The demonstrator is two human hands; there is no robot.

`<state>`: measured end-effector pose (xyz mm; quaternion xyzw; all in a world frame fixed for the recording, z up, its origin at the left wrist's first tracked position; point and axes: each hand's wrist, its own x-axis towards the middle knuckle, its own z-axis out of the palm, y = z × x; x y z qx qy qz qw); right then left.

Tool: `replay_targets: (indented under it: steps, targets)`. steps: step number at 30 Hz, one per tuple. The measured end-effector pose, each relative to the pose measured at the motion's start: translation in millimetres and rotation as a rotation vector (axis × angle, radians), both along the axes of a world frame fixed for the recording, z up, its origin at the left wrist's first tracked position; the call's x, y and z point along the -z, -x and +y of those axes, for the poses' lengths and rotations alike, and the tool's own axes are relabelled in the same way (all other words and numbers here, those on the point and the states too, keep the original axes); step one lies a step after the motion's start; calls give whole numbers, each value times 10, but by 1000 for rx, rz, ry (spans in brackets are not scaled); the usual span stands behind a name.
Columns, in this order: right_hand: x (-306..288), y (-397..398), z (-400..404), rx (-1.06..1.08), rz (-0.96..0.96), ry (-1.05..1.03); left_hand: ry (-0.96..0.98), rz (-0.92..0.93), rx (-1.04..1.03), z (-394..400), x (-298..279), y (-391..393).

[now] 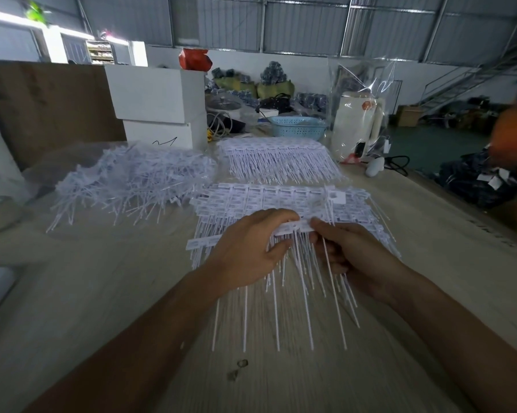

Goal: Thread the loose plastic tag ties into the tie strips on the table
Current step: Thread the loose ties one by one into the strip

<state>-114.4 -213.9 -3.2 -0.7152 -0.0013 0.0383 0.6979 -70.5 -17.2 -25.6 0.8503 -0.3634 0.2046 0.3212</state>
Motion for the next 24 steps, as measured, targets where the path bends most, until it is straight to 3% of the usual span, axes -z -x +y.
replay_targets:
  steps: [5, 18, 24]
  targets:
    - [-5, 40, 28, -19, -88, 125, 87, -114, -44, -5, -10, -9]
    - [-9, 48, -3, 4, -483, 446, 225, 215, 165, 11, -6, -82]
    - [18, 24, -37, 3, -289, 212, 304, 199, 163, -17, -21, -53]
